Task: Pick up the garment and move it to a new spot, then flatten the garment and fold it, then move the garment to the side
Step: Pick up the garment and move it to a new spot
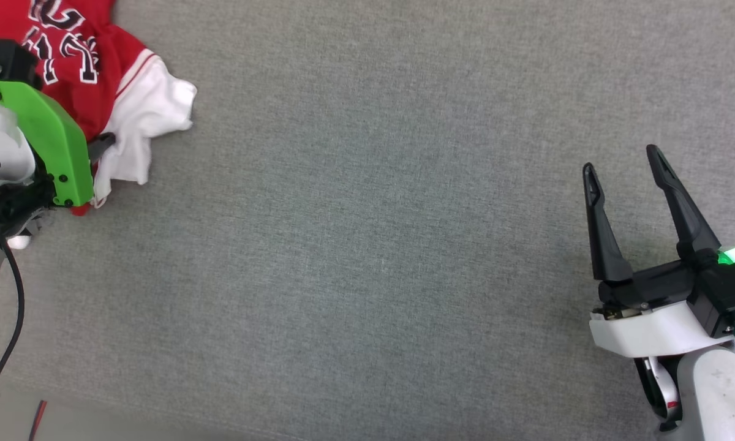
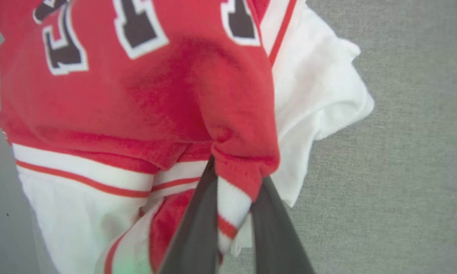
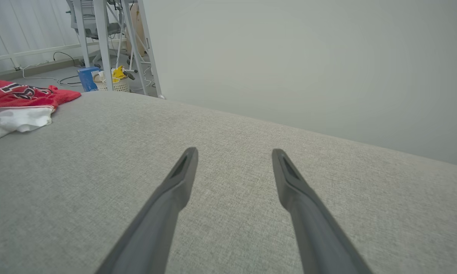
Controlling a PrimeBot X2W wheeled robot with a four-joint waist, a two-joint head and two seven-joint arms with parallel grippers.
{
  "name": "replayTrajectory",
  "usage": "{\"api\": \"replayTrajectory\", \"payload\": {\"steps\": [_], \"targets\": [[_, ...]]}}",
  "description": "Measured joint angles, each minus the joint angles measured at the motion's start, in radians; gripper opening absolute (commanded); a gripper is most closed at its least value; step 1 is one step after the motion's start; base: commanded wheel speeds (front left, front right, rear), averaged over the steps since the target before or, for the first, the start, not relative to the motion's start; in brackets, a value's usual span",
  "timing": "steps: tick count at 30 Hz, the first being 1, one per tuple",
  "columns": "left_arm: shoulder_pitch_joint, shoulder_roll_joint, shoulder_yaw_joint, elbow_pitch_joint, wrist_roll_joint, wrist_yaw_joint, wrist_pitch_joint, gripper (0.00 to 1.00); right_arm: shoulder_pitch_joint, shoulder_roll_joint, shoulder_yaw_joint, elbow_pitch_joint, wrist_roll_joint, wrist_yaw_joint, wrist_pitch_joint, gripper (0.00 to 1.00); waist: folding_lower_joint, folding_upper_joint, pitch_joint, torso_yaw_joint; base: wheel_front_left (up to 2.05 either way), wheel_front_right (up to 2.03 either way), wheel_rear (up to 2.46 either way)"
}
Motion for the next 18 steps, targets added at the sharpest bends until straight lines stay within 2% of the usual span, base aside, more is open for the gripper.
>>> {"api": "replayTrajectory", "payload": {"steps": [8,14,18], "targets": [[-0.026,0.086,-0.115,-0.210,0.014,0.000,-0.059,0.00,0.008,0.037,0.002,0.025,0.031,0.000,0.000,1.00,0.0000,0.0000,-0.098,0.002,0.00,0.00,0.00],[-0.099,0.089,-0.211,-0.345,0.048,0.000,-0.097,0.00,0.018,0.052,-0.005,0.033,0.049,0.000,0.000,1.00,0.0000,0.0000,-0.154,-0.023,0.00,0.00,0.00],[-0.132,0.067,-0.271,-0.394,0.071,0.000,-0.116,0.00,0.019,0.058,-0.013,0.035,0.056,0.000,0.000,1.00,0.0000,0.0000,-0.170,-0.063,0.00,0.00,0.00]]}}
